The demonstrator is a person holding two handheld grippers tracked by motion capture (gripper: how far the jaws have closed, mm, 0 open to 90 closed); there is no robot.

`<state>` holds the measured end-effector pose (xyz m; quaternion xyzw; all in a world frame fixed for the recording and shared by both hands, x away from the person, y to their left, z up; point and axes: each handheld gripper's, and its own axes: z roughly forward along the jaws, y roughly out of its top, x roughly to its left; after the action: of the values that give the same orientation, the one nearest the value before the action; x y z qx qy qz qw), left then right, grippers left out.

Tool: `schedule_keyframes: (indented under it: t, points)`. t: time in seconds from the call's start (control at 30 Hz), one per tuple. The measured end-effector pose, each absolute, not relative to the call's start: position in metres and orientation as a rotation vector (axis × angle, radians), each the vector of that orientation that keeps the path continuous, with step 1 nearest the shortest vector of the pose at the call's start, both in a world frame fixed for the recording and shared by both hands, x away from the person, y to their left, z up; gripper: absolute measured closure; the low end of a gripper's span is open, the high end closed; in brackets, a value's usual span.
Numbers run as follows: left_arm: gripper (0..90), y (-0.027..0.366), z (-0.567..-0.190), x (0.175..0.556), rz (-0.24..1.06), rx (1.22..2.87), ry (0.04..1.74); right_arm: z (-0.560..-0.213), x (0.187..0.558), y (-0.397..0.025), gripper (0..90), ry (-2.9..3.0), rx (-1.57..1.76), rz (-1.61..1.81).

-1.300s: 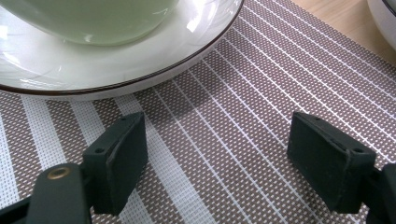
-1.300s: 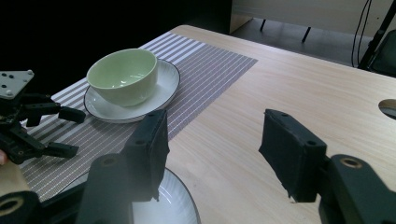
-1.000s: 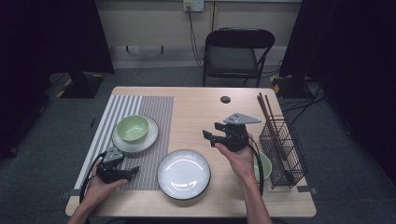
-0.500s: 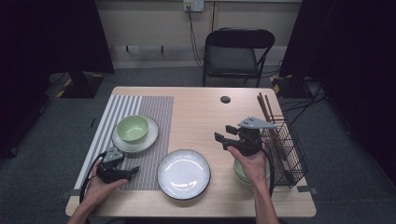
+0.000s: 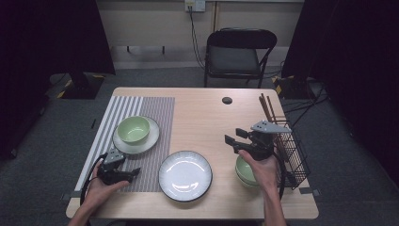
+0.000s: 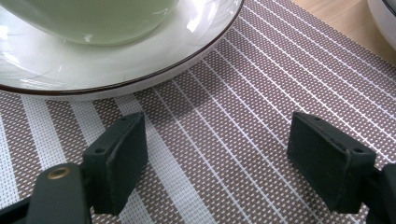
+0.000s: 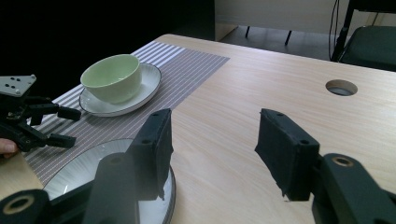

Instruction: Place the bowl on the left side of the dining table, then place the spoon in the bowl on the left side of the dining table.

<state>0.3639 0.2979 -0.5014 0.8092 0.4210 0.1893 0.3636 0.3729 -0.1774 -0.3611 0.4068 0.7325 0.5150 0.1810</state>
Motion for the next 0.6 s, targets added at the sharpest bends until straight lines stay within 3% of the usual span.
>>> schedule_keyframes:
  t: [0.6]
  points:
    - [19.6, 0.298, -0.501, 0.364, 0.487, 2.082, 1.083, -0.350, 0.358, -0.206, 48.3, 2.002, 1.188, 1.472]
